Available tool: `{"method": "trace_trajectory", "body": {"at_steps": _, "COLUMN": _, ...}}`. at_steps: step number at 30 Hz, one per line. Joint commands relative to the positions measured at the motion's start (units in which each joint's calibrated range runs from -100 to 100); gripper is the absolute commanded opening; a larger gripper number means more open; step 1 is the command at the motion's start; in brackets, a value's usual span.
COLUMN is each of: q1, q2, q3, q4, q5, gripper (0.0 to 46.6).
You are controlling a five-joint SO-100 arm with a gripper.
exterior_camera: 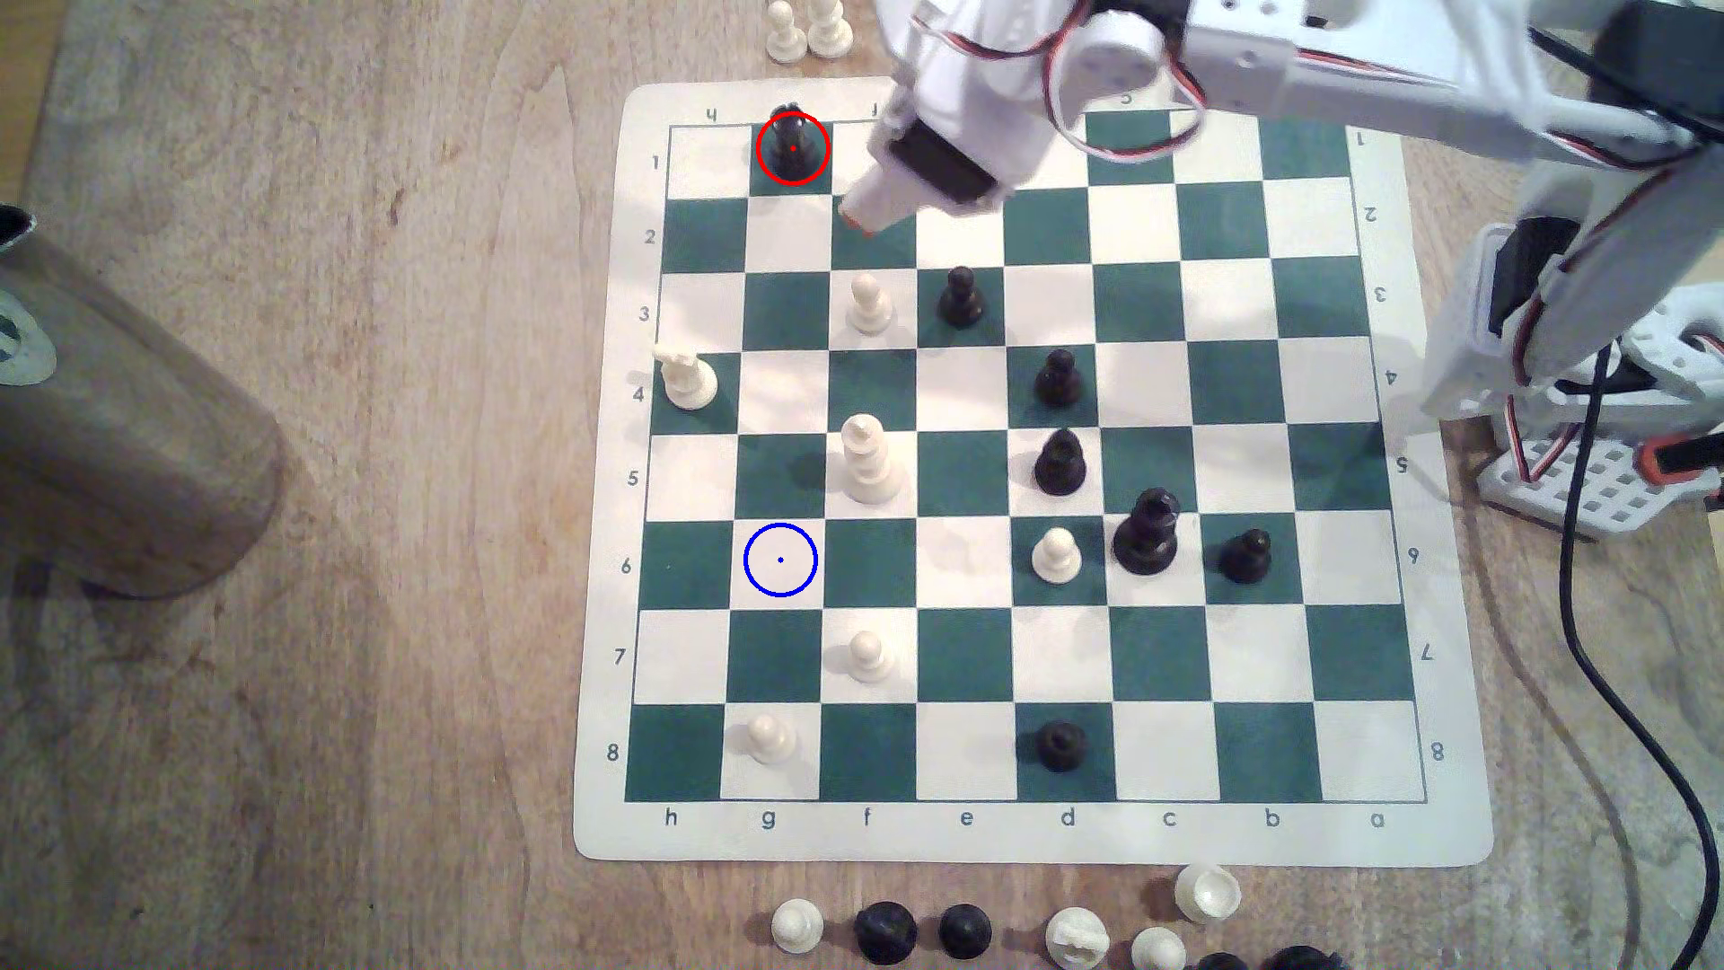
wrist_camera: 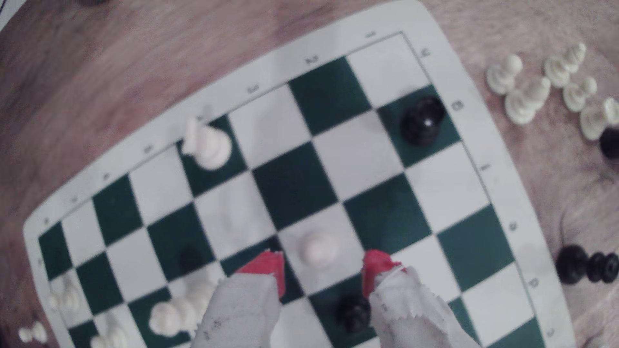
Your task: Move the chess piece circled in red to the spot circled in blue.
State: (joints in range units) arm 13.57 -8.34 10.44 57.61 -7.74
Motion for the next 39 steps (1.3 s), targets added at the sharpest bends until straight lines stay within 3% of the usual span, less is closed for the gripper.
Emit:
{"method": "trace_trajectory", "body": {"at_steps": 1, "q1": 1.96, "q2": 2.82, "q3": -7.08, "q4": -2.98, "q5": 0.39, "gripper": 13.7}}
{"method": "trace_trajectory", "body": {"at_steps": 12, "q1": 3.83, "q2": 11.56, "q3": -8.17, "q4": -12.89, "q5": 0.49, "gripper": 14.2}}
{"method": "trace_trajectory", "body": {"at_steps": 39, "q1": 7.43, "q2": 24.30, "q3": -15.70, "q4": -17.89, "q5": 1.56, "gripper": 16.7}}
